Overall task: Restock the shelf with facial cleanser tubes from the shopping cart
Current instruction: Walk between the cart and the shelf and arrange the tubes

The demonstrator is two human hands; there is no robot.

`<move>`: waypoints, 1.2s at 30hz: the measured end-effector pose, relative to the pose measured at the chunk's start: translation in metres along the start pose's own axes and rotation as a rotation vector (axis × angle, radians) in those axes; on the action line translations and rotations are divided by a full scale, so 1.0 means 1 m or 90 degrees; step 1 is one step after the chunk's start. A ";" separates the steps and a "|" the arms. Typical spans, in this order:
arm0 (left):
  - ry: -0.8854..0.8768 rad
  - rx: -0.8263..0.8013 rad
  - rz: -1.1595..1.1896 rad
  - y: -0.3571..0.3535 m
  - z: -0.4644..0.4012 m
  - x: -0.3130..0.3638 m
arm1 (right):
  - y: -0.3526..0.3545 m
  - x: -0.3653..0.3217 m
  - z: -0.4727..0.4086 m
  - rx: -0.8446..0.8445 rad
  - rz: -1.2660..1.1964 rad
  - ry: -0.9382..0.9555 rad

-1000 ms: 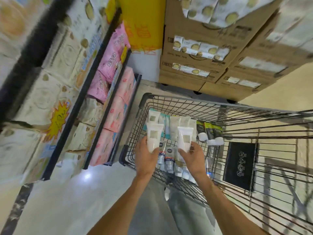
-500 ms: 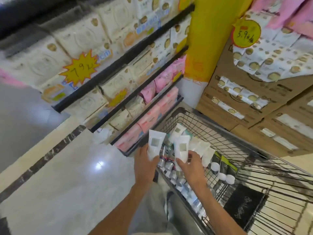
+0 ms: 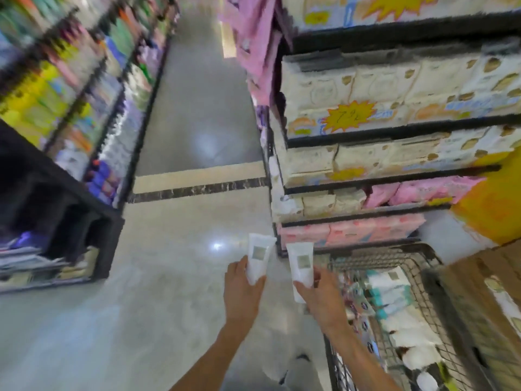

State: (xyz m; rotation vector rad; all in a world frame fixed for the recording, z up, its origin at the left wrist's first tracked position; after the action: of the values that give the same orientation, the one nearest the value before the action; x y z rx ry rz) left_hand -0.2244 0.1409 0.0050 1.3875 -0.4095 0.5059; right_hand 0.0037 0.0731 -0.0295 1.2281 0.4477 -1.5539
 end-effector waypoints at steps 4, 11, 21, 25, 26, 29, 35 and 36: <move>0.089 0.085 0.032 0.068 0.005 -0.079 | -0.087 -0.038 0.017 -0.082 0.045 0.062; 0.192 0.208 0.062 0.170 0.028 -0.248 | -0.267 -0.104 0.100 -0.251 0.109 0.145; 0.335 0.386 0.106 0.329 0.094 -0.454 | -0.518 -0.170 0.252 -0.456 0.130 0.252; 0.404 0.445 0.109 0.377 0.114 -0.519 | -0.612 -0.177 0.289 -0.531 0.165 0.280; 0.422 0.460 0.112 0.388 0.118 -0.536 | -0.634 -0.180 0.299 -0.550 0.166 0.281; 0.463 0.499 0.112 0.421 0.124 -0.585 | -0.694 -0.196 0.332 -0.606 0.159 0.275; 0.497 0.538 0.118 0.488 0.103 -0.682 | -0.827 -0.214 0.365 -0.675 0.154 0.267; 0.512 0.537 0.122 0.498 0.097 -0.699 | -0.850 -0.218 0.368 -0.683 0.150 0.267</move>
State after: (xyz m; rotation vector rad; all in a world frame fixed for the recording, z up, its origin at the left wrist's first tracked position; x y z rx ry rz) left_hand -1.0802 0.0303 0.0398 1.7838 0.3881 1.4347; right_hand -0.9347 0.2091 0.0538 0.6819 1.1695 -0.6292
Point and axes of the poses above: each hand's wrist, its own z-axis away from the middle knuckle, its own y-axis out of the back of the hand, x = y × z, the point moved 8 cm from there along -z, towards the middle knuckle, and after that the axes turned 13 degrees about -z, right-handed, at the moved point
